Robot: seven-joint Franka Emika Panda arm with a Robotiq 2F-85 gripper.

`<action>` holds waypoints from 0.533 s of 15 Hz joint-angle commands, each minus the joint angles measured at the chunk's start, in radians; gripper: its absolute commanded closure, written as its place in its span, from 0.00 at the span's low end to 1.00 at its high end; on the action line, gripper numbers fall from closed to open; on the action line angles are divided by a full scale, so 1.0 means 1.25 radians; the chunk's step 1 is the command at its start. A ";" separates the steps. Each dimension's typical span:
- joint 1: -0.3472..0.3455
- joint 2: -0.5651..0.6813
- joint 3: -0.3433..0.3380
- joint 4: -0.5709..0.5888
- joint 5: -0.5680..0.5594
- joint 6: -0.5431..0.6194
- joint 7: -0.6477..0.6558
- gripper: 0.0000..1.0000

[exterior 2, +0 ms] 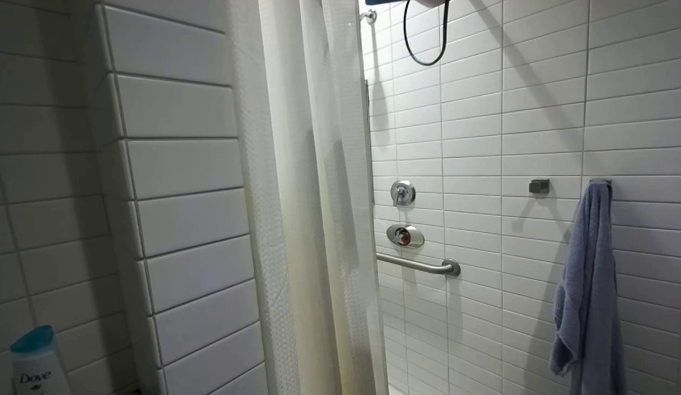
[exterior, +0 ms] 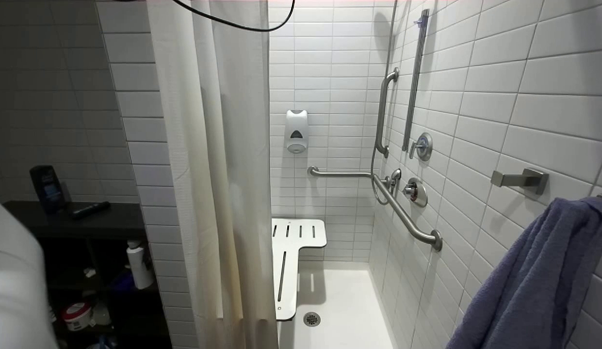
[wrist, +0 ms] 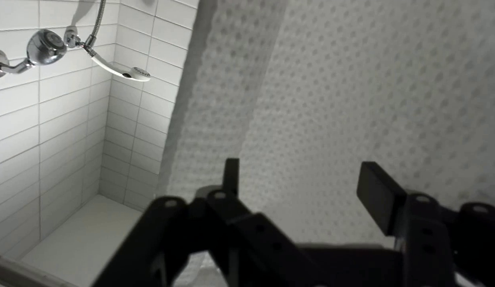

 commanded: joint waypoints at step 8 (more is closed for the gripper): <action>-0.105 -0.070 -0.009 -0.059 0.014 -0.009 -0.024 0.00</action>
